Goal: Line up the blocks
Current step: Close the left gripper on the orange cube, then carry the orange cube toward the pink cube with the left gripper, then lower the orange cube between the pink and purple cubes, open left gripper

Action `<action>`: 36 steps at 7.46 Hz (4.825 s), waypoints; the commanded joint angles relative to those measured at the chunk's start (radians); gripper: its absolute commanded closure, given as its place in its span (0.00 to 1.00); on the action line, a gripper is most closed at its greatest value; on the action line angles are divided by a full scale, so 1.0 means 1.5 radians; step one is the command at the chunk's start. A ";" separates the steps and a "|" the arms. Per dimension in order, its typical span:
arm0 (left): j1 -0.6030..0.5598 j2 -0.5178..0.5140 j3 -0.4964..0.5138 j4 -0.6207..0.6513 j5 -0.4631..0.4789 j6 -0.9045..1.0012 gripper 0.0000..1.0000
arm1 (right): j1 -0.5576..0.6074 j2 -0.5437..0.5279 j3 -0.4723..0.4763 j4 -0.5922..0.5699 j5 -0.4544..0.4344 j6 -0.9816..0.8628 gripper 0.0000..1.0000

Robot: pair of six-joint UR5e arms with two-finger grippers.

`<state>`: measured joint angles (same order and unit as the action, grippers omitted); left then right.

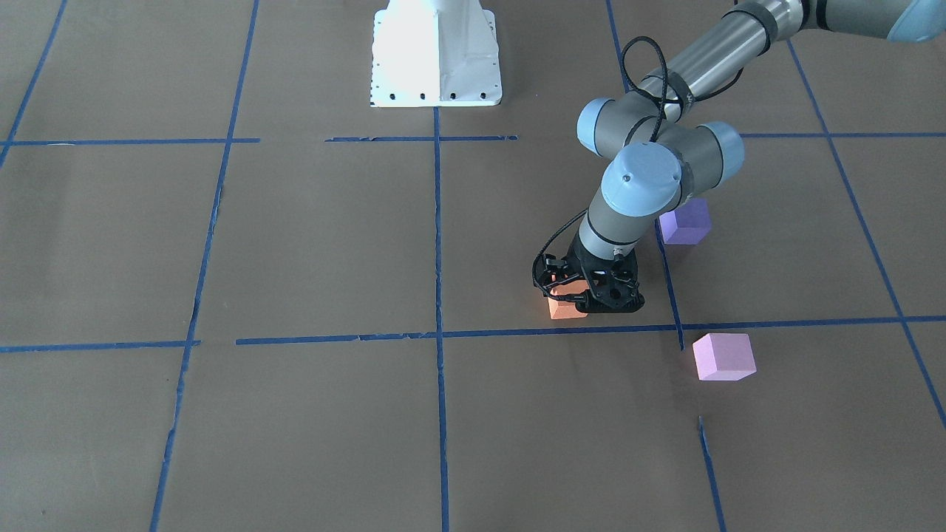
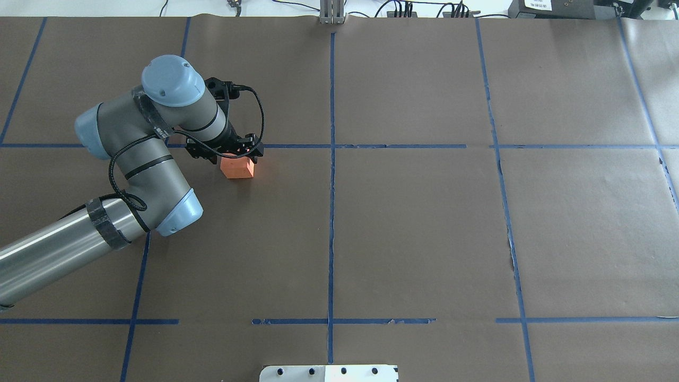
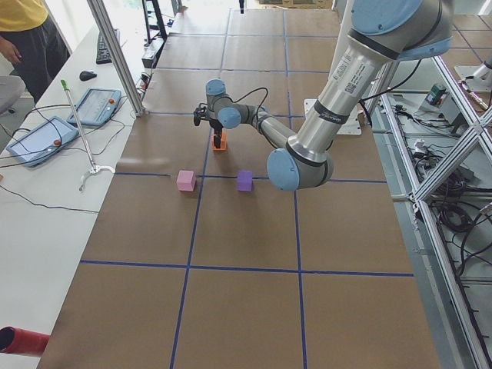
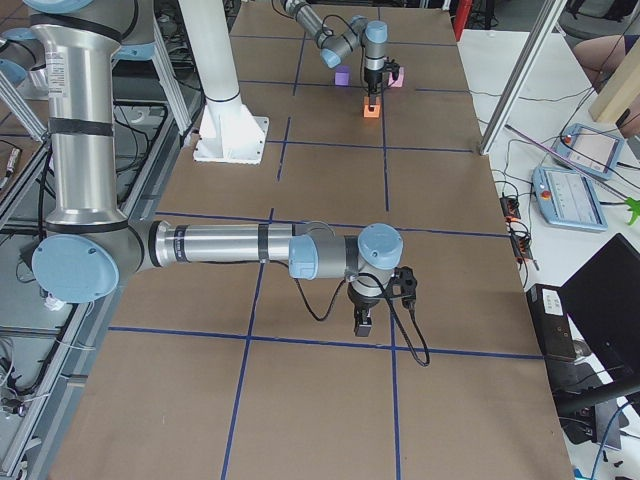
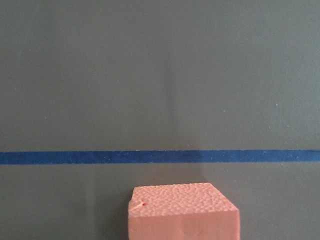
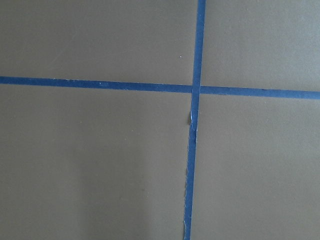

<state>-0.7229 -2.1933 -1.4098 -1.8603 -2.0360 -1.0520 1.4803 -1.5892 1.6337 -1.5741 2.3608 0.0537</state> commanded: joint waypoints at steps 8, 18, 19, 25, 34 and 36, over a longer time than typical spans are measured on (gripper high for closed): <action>-0.103 0.107 -0.203 0.080 -0.030 0.055 0.80 | 0.000 0.000 0.000 0.000 0.000 0.000 0.00; -0.160 0.220 -0.079 -0.058 -0.097 0.170 0.75 | 0.000 0.000 0.000 0.000 0.000 0.000 0.00; -0.156 0.218 -0.064 -0.079 -0.097 0.170 0.75 | 0.000 0.000 0.000 0.000 0.000 0.000 0.00; -0.136 0.218 -0.035 -0.126 -0.097 0.127 0.75 | 0.000 0.000 0.000 0.000 0.000 0.000 0.00; -0.133 0.218 -0.011 -0.157 -0.098 0.127 0.03 | 0.000 0.000 0.000 0.000 0.000 0.000 0.00; -0.133 0.218 -0.019 -0.159 -0.098 0.127 0.00 | 0.000 0.000 0.000 -0.001 0.000 0.000 0.00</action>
<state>-0.9220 -1.8669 -1.4313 -2.0950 -2.1826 -0.8621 1.4803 -1.5892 1.6337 -1.5742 2.3608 0.0537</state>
